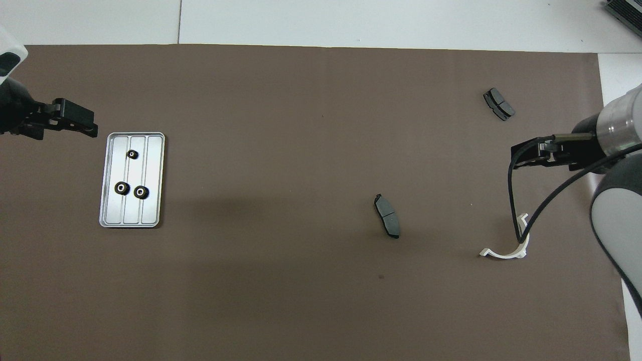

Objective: Place bearing gear from tray to pile
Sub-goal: 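Reach the left gripper down to a black gear on the tray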

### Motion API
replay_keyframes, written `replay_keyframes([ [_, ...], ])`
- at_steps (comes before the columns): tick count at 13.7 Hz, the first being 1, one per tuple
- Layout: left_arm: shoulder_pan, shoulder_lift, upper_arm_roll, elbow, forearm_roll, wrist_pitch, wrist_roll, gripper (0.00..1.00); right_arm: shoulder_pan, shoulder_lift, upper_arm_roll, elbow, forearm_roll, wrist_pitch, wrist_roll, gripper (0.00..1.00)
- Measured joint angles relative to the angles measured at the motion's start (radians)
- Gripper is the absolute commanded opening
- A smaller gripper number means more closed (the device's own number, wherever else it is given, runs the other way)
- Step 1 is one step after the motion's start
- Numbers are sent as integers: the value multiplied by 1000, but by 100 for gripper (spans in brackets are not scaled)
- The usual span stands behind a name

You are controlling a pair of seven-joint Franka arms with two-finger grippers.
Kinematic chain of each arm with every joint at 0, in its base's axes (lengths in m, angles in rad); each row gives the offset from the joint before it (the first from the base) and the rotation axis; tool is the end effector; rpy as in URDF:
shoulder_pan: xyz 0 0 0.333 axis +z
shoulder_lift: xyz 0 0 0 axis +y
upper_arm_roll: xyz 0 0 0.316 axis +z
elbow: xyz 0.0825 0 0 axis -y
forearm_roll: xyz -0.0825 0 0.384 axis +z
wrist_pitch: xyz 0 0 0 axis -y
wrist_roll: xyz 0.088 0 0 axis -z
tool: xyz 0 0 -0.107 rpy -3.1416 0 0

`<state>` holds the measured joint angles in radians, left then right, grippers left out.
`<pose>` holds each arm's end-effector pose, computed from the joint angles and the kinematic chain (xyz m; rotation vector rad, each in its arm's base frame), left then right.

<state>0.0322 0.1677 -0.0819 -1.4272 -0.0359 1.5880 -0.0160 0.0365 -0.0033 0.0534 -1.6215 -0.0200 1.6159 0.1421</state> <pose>0.6064 -0.0296 0.5968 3.0919 -0.0493 -0.0123 0.5546 0.0480 0.6063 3.1203 -0.0800 0.0001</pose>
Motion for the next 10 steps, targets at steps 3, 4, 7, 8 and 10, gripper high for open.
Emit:
replay_keyframes([
  [3, 1, -6, 1, -7, 0, 0, 14, 100, 0, 0, 0, 0, 0, 0, 0, 100],
  [4, 2, -10, 2, -13, 0, 0, 17, 100, 0, 0, 0, 0, 0, 0, 0, 100],
  [7, 3, -43, 4, -99, 0, 62, 22, 100, 0, 0, 0, 0, 0, -1, 0, 100],
  [8, 8, -61, 5, -152, 0, 116, 22, 100, 0, 0, 0, 0, 0, -1, 0, 100],
  [10, 29, -81, 8, -265, 0, 229, 25, 100, 0, 0, 0, 0, 0, -1, 0, 100],
])
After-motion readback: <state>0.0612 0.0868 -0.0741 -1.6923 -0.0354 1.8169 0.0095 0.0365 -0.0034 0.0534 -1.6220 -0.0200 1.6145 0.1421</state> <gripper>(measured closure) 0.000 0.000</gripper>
